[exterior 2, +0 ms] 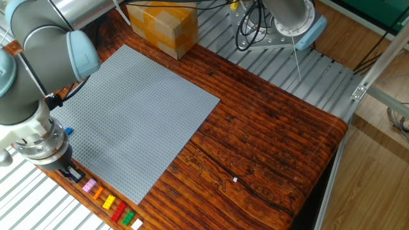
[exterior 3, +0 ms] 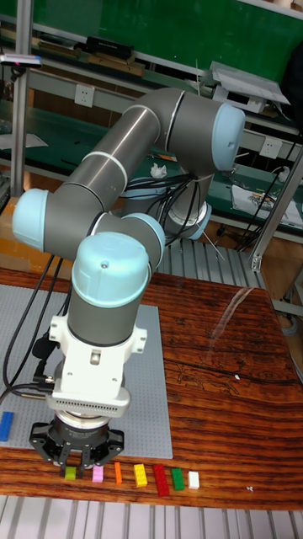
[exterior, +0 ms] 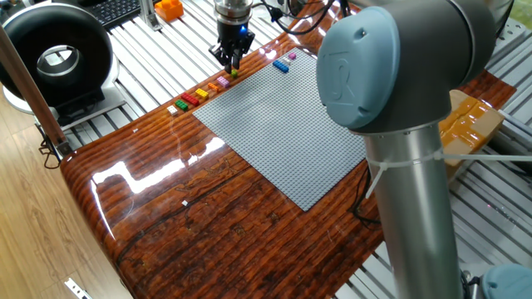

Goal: Build with small Lego blocks

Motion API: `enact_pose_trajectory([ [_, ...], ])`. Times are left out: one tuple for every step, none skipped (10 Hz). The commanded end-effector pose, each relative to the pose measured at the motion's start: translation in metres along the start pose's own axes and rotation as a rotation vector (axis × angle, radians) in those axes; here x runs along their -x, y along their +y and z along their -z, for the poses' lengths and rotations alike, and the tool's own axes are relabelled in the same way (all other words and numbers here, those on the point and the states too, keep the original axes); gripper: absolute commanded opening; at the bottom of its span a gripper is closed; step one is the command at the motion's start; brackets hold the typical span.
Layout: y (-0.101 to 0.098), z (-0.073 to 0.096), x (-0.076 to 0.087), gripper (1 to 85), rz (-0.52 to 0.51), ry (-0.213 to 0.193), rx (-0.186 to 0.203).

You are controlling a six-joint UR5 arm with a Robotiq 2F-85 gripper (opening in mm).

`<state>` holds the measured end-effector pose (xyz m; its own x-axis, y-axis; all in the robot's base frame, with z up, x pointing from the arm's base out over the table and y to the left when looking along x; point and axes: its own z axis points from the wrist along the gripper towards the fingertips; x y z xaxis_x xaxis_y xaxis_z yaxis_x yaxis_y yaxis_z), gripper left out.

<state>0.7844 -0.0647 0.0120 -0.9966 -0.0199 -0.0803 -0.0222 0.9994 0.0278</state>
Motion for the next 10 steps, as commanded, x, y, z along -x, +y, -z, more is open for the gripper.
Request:
enact_pose_trajectory([
  [0.0013,-0.0004,-0.0006,29.3,-0.009,-0.004,0.011],
  [0.0013,-0.0004,-0.0006,29.3,-0.009,-0.004,0.011],
  [0.0013,-0.0005,-0.0011,29.3,-0.011,-0.003,0.011],
  [0.0002,-0.0011,-0.0015,29.3,-0.009,-0.003,0.01],
  [-0.0007,-0.0026,-0.0021,29.3,-0.008,-0.003,0.011],
  [-0.0007,-0.003,-0.0025,29.3,-0.008,-0.003,0.011],
  [-0.0007,-0.0039,-0.0032,29.3,-0.009,-0.003,0.011],
  [-0.0005,-0.0043,-0.0034,29.3,-0.012,-0.003,0.011],
  [-0.0006,-0.0049,-0.0037,29.3,-0.012,-0.003,0.011],
  [-0.0014,-0.0058,-0.0042,29.0,-0.012,-0.003,0.01],
])
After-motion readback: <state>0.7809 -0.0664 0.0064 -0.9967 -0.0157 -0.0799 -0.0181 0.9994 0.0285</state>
